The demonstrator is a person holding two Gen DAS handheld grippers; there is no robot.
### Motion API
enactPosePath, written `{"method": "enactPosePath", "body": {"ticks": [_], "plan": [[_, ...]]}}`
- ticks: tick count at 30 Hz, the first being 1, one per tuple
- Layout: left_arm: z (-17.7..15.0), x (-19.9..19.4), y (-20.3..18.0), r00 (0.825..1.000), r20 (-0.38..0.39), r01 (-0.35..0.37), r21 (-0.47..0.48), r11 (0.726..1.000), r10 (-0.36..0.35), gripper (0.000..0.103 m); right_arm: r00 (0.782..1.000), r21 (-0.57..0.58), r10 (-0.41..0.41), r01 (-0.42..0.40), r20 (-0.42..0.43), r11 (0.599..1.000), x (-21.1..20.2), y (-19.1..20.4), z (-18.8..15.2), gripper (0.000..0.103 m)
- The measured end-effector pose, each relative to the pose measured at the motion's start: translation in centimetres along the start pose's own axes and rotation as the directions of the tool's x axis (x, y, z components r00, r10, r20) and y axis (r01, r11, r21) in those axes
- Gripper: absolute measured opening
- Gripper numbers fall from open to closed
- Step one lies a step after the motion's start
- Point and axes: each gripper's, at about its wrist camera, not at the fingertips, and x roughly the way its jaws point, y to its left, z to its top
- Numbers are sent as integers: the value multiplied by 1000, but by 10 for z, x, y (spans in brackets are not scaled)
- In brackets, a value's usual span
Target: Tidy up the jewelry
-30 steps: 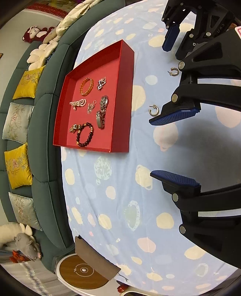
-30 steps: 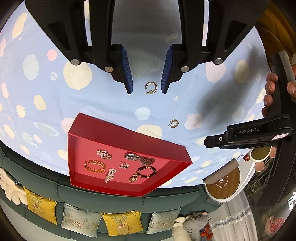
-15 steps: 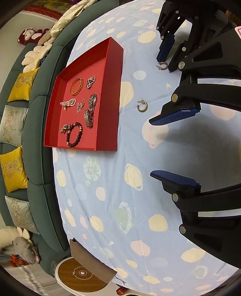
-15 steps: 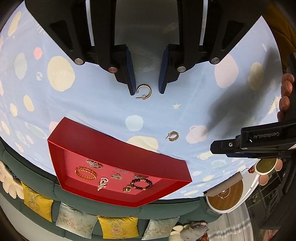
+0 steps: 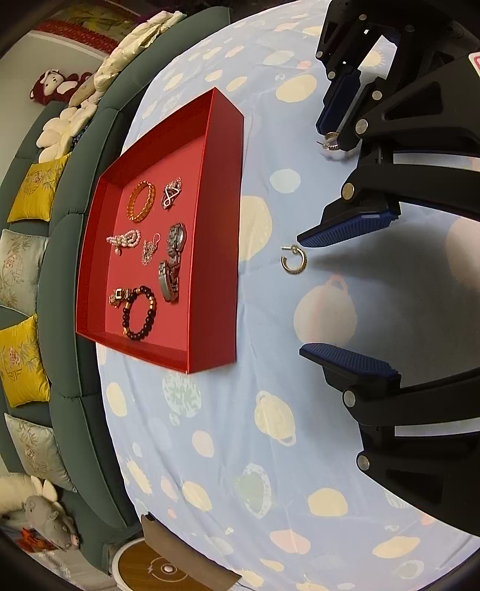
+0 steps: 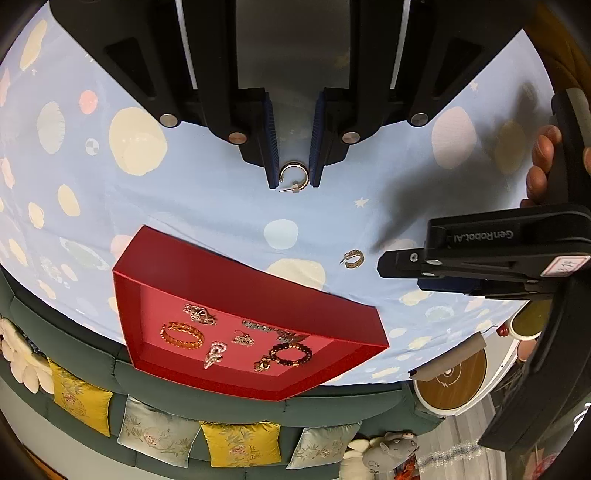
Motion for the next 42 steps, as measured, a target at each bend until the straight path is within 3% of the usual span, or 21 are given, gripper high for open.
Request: {"method": "enactPosePath", "body": {"ticks": [7, 11, 13, 15, 27, 34, 42], "plan": [[1, 20, -16, 1000, -11, -10, 55, 998, 11, 50, 1000, 29, 0, 0, 13, 1000, -8, -12, 0, 16], [2, 21, -23, 1000, 0, -15, 86, 996, 15, 37, 1000, 43, 0, 0, 14, 999, -9, -16, 0, 16], [2, 22, -25, 1000, 1, -19, 103, 994, 19, 23, 1000, 45, 2, -3, 16, 999, -10, -17, 1, 16], [3, 22, -27, 1000, 0, -18, 112, 994, 18, 16, 1000, 49, 3, -3, 18, 999, -11, -18, 1, 16], [3, 9, -34, 1000, 18, -16, 136, 991, 13, 16, 999, 60, 14, -17, 51, 998, -21, -13, 15, 16], [21, -28, -28, 995, 87, 37, 96, 995, -45, 16, 989, 102, 12, -27, 150, 994, -44, -17, 51, 16], [56, -66, -12, 979, 191, 63, 23, 998, -66, 16, 958, 202, -21, -39, 285, 979, -78, -40, 89, 16]]}}
